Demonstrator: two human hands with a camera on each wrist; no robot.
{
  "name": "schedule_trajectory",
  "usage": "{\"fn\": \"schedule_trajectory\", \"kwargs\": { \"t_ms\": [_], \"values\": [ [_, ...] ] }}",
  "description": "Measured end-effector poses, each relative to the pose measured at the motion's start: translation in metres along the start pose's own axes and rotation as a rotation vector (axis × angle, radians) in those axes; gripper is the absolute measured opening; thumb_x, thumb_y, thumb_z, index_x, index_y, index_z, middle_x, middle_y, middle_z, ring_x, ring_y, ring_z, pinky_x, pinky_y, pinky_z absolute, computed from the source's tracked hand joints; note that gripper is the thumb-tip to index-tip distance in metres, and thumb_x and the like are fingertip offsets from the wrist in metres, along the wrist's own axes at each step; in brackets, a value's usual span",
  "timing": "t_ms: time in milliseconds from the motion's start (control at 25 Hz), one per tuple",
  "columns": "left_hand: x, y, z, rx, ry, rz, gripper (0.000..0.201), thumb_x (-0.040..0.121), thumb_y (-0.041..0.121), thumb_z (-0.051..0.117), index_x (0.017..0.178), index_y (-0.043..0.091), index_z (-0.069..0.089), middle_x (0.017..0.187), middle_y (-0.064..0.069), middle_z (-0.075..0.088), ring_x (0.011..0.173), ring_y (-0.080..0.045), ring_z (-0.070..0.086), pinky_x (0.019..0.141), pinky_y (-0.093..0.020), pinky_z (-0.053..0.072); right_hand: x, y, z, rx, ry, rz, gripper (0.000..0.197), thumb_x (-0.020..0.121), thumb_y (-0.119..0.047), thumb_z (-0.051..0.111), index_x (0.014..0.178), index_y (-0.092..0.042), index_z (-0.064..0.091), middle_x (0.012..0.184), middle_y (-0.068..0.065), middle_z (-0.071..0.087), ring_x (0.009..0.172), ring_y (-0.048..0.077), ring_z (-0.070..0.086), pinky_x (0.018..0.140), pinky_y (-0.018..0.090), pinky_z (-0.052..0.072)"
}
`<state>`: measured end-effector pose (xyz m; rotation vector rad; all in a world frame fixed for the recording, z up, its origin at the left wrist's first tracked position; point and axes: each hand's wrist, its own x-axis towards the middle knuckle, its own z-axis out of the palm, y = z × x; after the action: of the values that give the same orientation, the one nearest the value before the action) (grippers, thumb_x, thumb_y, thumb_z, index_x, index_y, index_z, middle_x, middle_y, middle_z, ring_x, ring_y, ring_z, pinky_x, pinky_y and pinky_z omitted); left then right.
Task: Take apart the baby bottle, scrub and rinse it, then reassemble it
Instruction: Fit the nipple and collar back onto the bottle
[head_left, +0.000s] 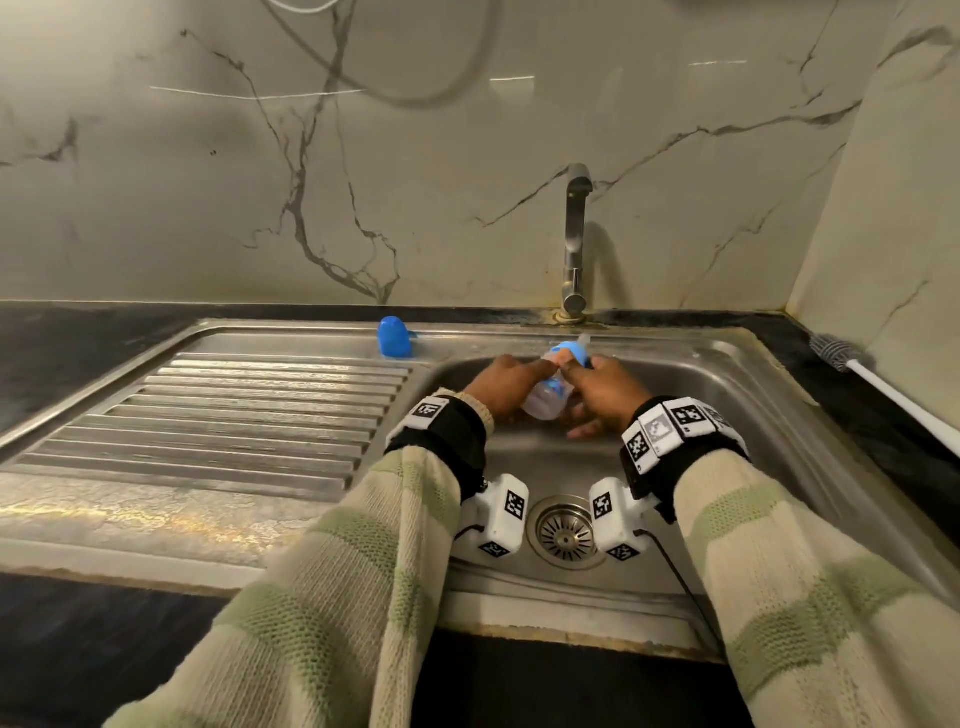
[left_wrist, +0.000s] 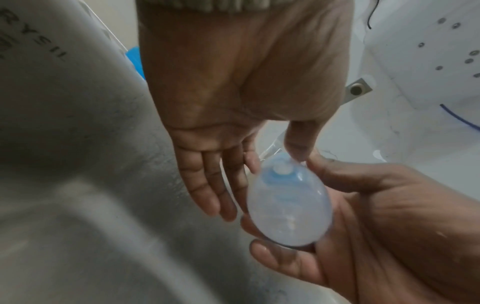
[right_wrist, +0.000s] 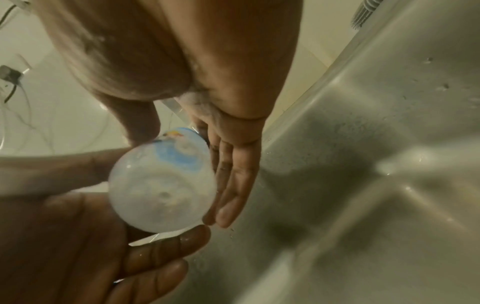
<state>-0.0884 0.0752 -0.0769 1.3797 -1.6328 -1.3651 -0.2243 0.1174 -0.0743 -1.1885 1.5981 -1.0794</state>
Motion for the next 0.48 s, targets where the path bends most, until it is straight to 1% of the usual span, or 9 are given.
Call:
{"fn": "schedule_trajectory", "kwargs": {
  "t_ms": [40,80,120,200,240,280,360,400,480],
  "values": [
    [-0.003,0.0,0.001,0.004,-0.065,-0.013,0.049,0.094,0.047,0.058,0.125,0.01,0.058,0.11,-0.015,0.069,0.099,-0.033,0.069,0.089,-0.047,0.058,0.001,-0.001,-0.001,0.005,0.044,-0.056,0.039,0.096,-0.04,0.055,0.118,-0.007,0.056,0.092,0.01,0.067,0.07,0.023,0.064,0.053,0.031,0.055],
    [-0.005,0.001,-0.001,0.032,-0.079,-0.014,0.041,0.097,0.043,0.055,0.122,0.011,0.06,0.105,-0.012,0.07,0.094,-0.029,0.069,0.085,-0.043,0.059,0.0,-0.003,-0.003,-0.024,0.078,-0.117,0.04,0.094,-0.033,0.06,0.124,-0.006,0.056,0.1,0.01,0.067,0.076,0.022,0.065,0.056,0.029,0.055],
    [-0.006,0.002,-0.005,0.132,-0.054,0.017,0.034,0.099,0.037,0.055,0.117,0.01,0.064,0.097,-0.009,0.07,0.086,-0.024,0.068,0.079,-0.037,0.059,-0.001,-0.003,-0.004,-0.083,0.091,-0.161,0.042,0.093,-0.028,0.064,0.128,-0.006,0.055,0.109,0.01,0.066,0.085,0.022,0.064,0.066,0.029,0.054],
    [-0.005,0.007,-0.021,0.436,0.135,0.135,0.025,0.097,0.028,0.057,0.097,0.008,0.071,0.088,-0.006,0.068,0.077,-0.018,0.062,0.069,-0.028,0.049,-0.008,-0.001,-0.004,-0.273,0.045,-0.206,0.046,0.09,-0.023,0.067,0.132,-0.011,0.051,0.114,0.006,0.06,0.095,0.02,0.059,0.08,0.031,0.048],
    [-0.002,0.009,-0.034,0.526,0.268,0.167,0.023,0.096,0.026,0.057,0.088,0.009,0.07,0.086,-0.007,0.067,0.079,-0.02,0.062,0.069,-0.028,0.044,-0.013,0.0,-0.002,-0.377,-0.002,-0.209,0.049,0.089,-0.026,0.067,0.133,-0.014,0.049,0.112,0.003,0.057,0.095,0.019,0.058,0.082,0.032,0.048],
    [0.0,0.013,-0.05,0.56,0.389,0.169,0.022,0.096,0.024,0.056,0.085,0.009,0.069,0.085,-0.009,0.066,0.084,-0.024,0.063,0.071,-0.029,0.041,-0.016,0.001,0.0,-0.455,-0.037,-0.207,0.051,0.089,-0.03,0.067,0.133,-0.016,0.048,0.111,0.002,0.056,0.096,0.019,0.058,0.085,0.034,0.049],
    [0.011,0.02,-0.085,0.629,0.587,0.102,0.025,0.093,0.022,0.056,0.099,0.003,0.07,0.097,-0.016,0.067,0.1,-0.033,0.064,0.077,-0.033,0.044,-0.015,0.003,0.002,-0.557,-0.05,-0.226,0.052,0.088,-0.038,0.066,0.133,-0.018,0.048,0.116,0.003,0.058,0.099,0.021,0.059,0.089,0.035,0.048],
    [0.019,0.02,-0.101,0.698,0.645,0.039,0.032,0.091,0.024,0.058,0.112,0.001,0.067,0.112,-0.02,0.066,0.11,-0.037,0.061,0.085,-0.037,0.047,-0.013,0.003,0.002,-0.584,-0.044,-0.241,0.052,0.087,-0.04,0.066,0.131,-0.018,0.05,0.118,0.004,0.06,0.1,0.021,0.06,0.088,0.034,0.048],
    [0.039,0.018,-0.13,0.828,0.66,-0.107,0.053,0.089,0.031,0.064,0.133,0.004,0.053,0.136,-0.021,0.052,0.124,-0.041,0.051,0.101,-0.045,0.044,-0.008,0.005,0.001,-0.59,-0.038,-0.245,0.048,0.085,-0.042,0.068,0.124,-0.018,0.054,0.114,0.004,0.063,0.096,0.019,0.061,0.083,0.032,0.048]
  ]
}}
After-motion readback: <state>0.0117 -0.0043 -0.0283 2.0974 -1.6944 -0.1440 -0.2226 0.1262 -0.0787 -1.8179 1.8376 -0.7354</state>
